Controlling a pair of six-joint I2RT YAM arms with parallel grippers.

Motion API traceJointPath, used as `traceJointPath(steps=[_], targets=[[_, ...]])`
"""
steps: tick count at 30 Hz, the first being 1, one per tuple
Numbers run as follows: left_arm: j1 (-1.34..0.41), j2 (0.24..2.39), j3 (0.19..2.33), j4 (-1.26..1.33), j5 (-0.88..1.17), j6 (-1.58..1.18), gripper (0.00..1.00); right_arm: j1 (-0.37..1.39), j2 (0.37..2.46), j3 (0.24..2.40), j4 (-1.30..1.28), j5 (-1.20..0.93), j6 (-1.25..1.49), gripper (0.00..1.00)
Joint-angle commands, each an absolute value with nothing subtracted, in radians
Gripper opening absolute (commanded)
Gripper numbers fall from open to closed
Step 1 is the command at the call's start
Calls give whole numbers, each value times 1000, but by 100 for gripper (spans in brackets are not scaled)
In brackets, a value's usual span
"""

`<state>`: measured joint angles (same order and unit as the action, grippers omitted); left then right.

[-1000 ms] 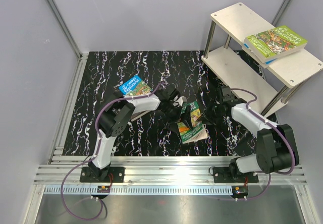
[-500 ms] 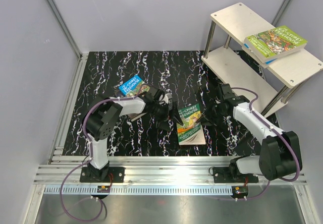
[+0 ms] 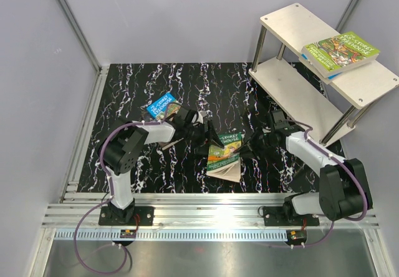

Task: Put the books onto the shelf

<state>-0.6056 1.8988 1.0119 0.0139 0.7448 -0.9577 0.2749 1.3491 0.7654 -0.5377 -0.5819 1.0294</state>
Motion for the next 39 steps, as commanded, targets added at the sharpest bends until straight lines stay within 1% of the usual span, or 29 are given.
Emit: traceJointPath(steps=[1, 3, 4, 6, 7, 9, 10, 11, 12, 13, 14, 15, 16, 18, 20, 24, 29, 31, 35, 36, 39], targets=[[-603, 1911, 1028, 150, 778, -1022, 70, 284, 1327, 719, -301, -779, 1184, 0], [-603, 1917, 1040, 153, 782, -1026, 61, 285, 1344, 732, -296, -788, 1178, 0], [-604, 1917, 1045, 153, 787, -1028, 49, 285, 1350, 736, -296, -792, 1171, 0], [-603, 1914, 1057, 147, 790, -1022, 35, 284, 1359, 747, -305, -798, 1164, 0], [-601, 1913, 1063, 131, 790, -1016, 17, 284, 1361, 752, -307, -799, 1157, 0], [-600, 1911, 1081, 97, 784, -991, 0, 284, 1364, 768, -328, -801, 1144, 0], [-598, 1910, 1104, 66, 784, -982, 0, 284, 1364, 779, -343, -799, 1119, 0], [-594, 1905, 1114, 60, 790, -976, 0, 284, 1368, 796, -369, -795, 1094, 4], [-594, 1899, 1129, 48, 790, -962, 0, 284, 1380, 845, -459, -767, 1060, 21], [-591, 1893, 1156, 16, 788, -954, 0, 284, 1388, 876, -521, -743, 973, 43], [-581, 1876, 1175, 3, 787, -947, 0, 284, 1396, 908, -584, -711, 930, 89], [-577, 1864, 1192, -6, 787, -933, 0, 284, 1408, 973, -715, -628, 890, 99], [-572, 1855, 1210, -50, 785, -927, 0, 284, 1413, 1000, -768, -589, 820, 100], [-554, 1832, 1278, -86, 782, -916, 0, 284, 1413, 1049, -860, -508, 776, 100], [-531, 1821, 1327, -100, 793, -934, 0, 284, 1404, 1057, -873, -488, 753, 100], [-494, 1786, 1347, 56, 831, -1096, 0, 282, 1368, 1043, -830, -506, 778, 100], [-463, 1773, 1397, 159, 859, -1263, 0, 284, 1376, 1084, -834, -509, 767, 100], [-463, 1772, 1401, 256, 867, -1333, 0, 284, 1374, 1114, -841, -499, 765, 100], [-460, 1766, 1353, 489, 861, -1587, 0, 284, 1321, 1161, -795, -518, 793, 100], [-459, 1764, 1338, 600, 858, -1635, 0, 284, 1304, 1175, -740, -553, 805, 100], [-456, 1756, 1269, 812, 828, -1813, 0, 284, 1229, 1177, -579, -630, 898, 100]])
